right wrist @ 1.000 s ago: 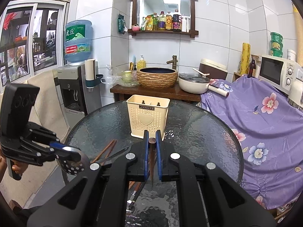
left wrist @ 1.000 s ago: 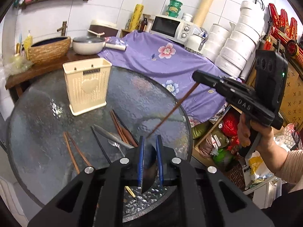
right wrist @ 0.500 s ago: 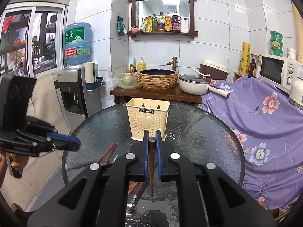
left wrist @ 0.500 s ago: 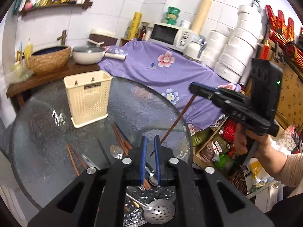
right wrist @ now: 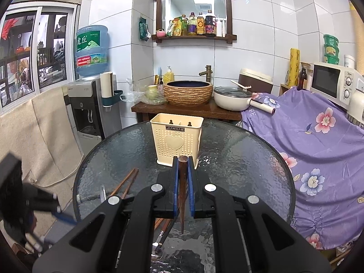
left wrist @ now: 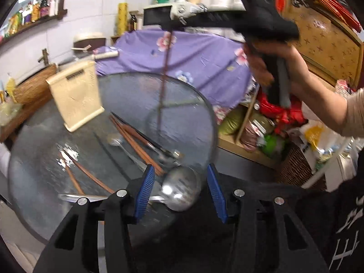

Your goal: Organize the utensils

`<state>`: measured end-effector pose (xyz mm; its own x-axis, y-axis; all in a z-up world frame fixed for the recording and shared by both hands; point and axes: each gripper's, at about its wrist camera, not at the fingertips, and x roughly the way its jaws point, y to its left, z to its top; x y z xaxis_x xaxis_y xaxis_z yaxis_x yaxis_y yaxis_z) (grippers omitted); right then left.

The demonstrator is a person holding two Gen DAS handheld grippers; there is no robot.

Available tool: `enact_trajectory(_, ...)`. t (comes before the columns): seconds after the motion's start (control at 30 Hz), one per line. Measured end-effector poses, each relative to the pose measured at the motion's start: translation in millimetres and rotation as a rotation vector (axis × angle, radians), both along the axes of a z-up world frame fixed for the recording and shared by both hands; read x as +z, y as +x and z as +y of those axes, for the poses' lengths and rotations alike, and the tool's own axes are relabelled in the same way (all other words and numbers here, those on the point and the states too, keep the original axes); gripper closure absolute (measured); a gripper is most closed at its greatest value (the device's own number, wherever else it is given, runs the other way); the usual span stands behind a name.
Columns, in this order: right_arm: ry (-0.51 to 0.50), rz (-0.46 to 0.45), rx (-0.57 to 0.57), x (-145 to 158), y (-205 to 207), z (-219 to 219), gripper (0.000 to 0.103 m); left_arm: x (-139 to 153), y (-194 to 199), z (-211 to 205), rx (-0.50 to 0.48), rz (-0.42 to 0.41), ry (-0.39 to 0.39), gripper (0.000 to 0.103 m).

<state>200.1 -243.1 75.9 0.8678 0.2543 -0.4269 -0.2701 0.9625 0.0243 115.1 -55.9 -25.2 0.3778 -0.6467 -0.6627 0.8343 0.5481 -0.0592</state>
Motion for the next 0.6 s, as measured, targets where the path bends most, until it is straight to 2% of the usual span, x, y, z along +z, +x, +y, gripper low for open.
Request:
enact_trajectory(0.2,0.001,0.005,0.001,0,-1,1,0.096,-36,-19,-28,-0.023,-0.014,0.100,0.057)
enact_trajectory(0.33,-0.009,0.012,0.004,-3,-2,3,0.096,-49,-14,-42,0.029,-0.053,0.143,0.067)
enact_trajectory(0.6,-0.003,0.030,-0.002,-10,-1,3,0.096,-60,-6,-59,0.029,-0.055,0.209,0.089)
